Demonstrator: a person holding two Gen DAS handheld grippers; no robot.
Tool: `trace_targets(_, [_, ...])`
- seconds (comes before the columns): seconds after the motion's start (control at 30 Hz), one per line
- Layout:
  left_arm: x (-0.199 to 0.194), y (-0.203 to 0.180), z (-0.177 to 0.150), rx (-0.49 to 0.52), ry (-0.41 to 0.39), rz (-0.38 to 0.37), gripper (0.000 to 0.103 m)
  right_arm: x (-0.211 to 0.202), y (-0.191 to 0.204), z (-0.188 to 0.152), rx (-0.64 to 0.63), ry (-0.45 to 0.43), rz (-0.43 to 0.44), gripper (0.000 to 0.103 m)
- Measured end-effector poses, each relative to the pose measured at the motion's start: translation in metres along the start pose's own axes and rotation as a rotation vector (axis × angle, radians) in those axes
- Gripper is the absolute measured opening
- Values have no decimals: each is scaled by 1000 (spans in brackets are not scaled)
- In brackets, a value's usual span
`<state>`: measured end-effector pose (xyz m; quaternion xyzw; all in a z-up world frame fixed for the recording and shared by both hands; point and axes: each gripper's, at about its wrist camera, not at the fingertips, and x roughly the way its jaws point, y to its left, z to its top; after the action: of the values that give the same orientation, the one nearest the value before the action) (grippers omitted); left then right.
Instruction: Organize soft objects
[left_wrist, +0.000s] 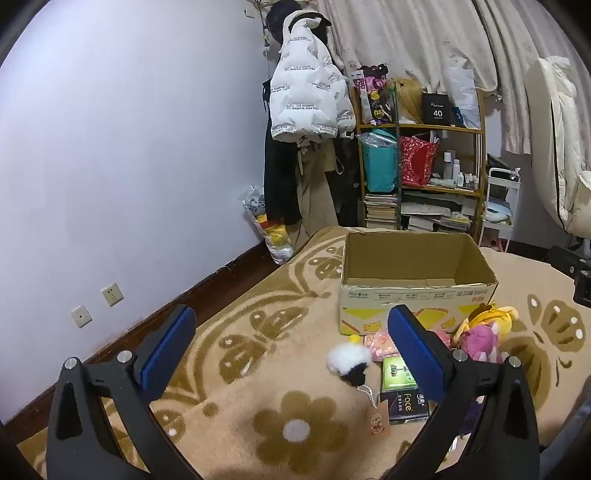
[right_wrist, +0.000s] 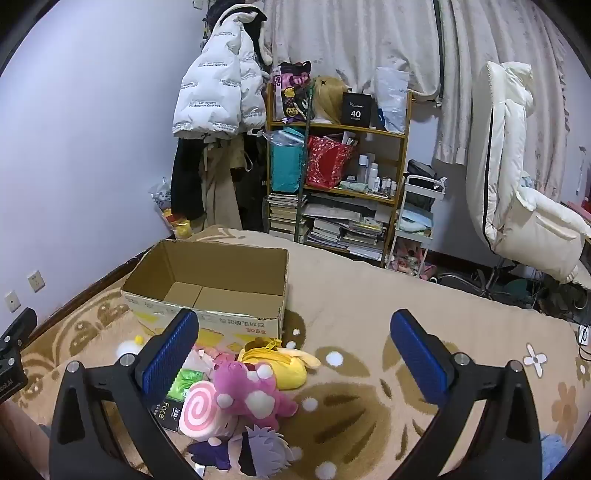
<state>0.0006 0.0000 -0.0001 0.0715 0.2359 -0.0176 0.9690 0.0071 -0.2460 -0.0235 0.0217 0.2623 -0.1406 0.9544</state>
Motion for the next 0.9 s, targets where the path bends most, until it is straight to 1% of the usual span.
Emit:
trace_targets(0.13, [1,-1,0,7,-7,4,103,-1,1,0,-18,6,-6,103])
trace_targets(0.4, [-1,-5,-4,20,-16,10,103,-1,1,0,-15,6,-7,103])
trace_targets(0.83, [1,-3,-5,19,-4,5,103,-1,-1,1,-13,9,-6,103])
trace_targets(0.9, [1,-3,-4,21,-3,4,103,0,4,0,-13,8,-6,103])
